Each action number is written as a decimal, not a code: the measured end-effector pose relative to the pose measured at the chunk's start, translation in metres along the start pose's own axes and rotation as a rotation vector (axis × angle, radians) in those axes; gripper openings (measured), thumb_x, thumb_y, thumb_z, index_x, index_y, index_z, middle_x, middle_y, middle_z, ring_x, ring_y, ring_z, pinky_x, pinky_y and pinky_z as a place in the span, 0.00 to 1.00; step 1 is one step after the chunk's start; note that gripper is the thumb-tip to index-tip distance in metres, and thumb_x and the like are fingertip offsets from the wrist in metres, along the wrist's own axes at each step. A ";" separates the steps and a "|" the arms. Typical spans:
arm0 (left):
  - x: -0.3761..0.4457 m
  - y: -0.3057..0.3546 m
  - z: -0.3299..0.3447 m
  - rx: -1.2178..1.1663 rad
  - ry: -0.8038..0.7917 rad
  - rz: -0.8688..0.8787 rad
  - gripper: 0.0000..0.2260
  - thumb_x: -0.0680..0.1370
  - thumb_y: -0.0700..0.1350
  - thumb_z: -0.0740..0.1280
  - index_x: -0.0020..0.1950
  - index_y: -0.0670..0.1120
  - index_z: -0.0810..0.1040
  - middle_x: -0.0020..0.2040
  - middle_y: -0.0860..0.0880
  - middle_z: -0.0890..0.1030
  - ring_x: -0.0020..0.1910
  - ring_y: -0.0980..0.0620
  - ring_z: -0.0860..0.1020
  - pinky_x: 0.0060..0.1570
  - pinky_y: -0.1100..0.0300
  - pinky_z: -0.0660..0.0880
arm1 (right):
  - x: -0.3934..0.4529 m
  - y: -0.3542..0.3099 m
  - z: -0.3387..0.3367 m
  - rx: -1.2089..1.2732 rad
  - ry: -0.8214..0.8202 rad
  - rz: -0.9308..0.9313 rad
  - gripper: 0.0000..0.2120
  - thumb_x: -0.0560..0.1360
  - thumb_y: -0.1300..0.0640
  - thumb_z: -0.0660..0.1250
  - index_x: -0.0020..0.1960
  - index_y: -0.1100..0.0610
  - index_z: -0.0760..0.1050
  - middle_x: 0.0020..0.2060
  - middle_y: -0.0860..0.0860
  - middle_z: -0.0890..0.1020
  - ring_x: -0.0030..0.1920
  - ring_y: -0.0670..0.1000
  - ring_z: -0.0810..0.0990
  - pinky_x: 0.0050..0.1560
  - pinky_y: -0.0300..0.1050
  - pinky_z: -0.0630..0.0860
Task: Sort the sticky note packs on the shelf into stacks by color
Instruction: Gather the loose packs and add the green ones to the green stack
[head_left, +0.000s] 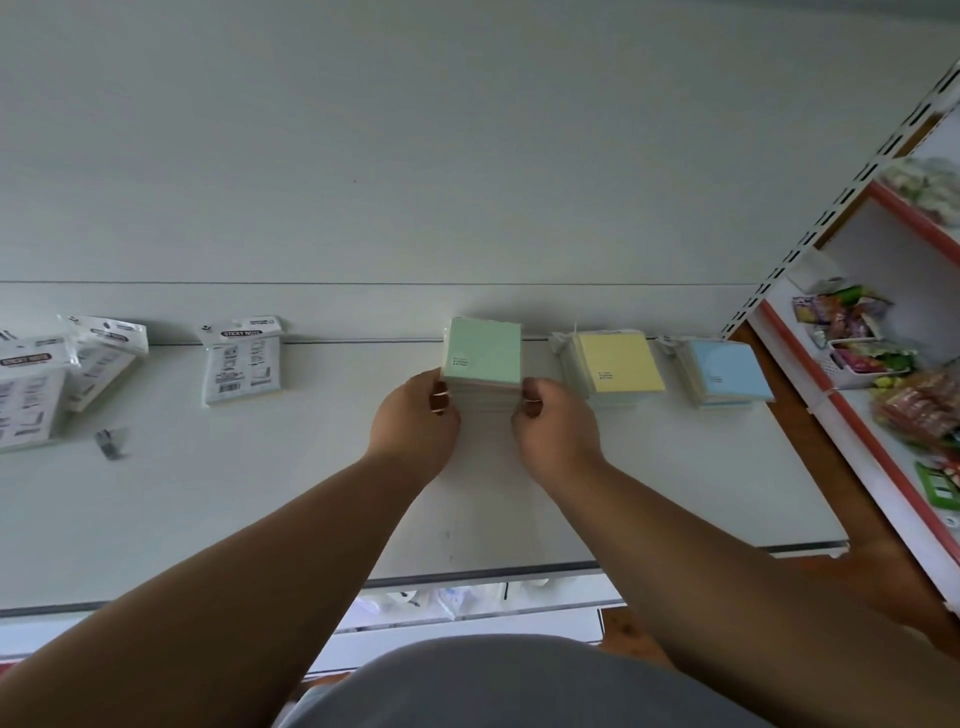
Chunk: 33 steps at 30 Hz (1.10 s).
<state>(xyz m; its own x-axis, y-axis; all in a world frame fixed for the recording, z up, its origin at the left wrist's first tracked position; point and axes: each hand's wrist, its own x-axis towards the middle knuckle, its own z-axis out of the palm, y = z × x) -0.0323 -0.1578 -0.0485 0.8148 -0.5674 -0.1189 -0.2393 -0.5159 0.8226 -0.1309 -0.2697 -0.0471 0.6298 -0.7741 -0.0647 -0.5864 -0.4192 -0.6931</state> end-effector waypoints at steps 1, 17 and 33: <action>0.001 -0.001 0.000 0.059 0.017 0.022 0.16 0.74 0.39 0.63 0.59 0.54 0.78 0.49 0.57 0.82 0.48 0.55 0.80 0.43 0.64 0.70 | 0.001 -0.001 0.000 -0.003 0.015 -0.015 0.08 0.73 0.62 0.63 0.50 0.59 0.79 0.44 0.54 0.83 0.45 0.55 0.80 0.44 0.49 0.78; 0.021 -0.010 0.002 0.300 0.087 0.100 0.06 0.76 0.45 0.66 0.50 0.45 0.76 0.48 0.47 0.80 0.46 0.46 0.77 0.40 0.58 0.67 | 0.012 0.010 0.005 -0.078 0.130 -0.140 0.07 0.76 0.55 0.67 0.47 0.59 0.79 0.42 0.54 0.82 0.42 0.54 0.79 0.39 0.43 0.71; 0.019 -0.014 0.002 0.337 0.079 0.172 0.04 0.75 0.40 0.64 0.50 0.44 0.72 0.50 0.45 0.78 0.45 0.43 0.77 0.40 0.57 0.68 | 0.018 0.009 0.010 -0.084 0.083 -0.117 0.03 0.72 0.60 0.66 0.44 0.59 0.74 0.43 0.55 0.80 0.44 0.56 0.77 0.37 0.42 0.66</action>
<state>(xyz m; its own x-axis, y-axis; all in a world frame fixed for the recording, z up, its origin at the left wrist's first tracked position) -0.0142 -0.1627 -0.0629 0.7827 -0.6196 0.0596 -0.5257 -0.6067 0.5963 -0.1199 -0.2830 -0.0614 0.6542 -0.7527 0.0743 -0.5546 -0.5441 -0.6295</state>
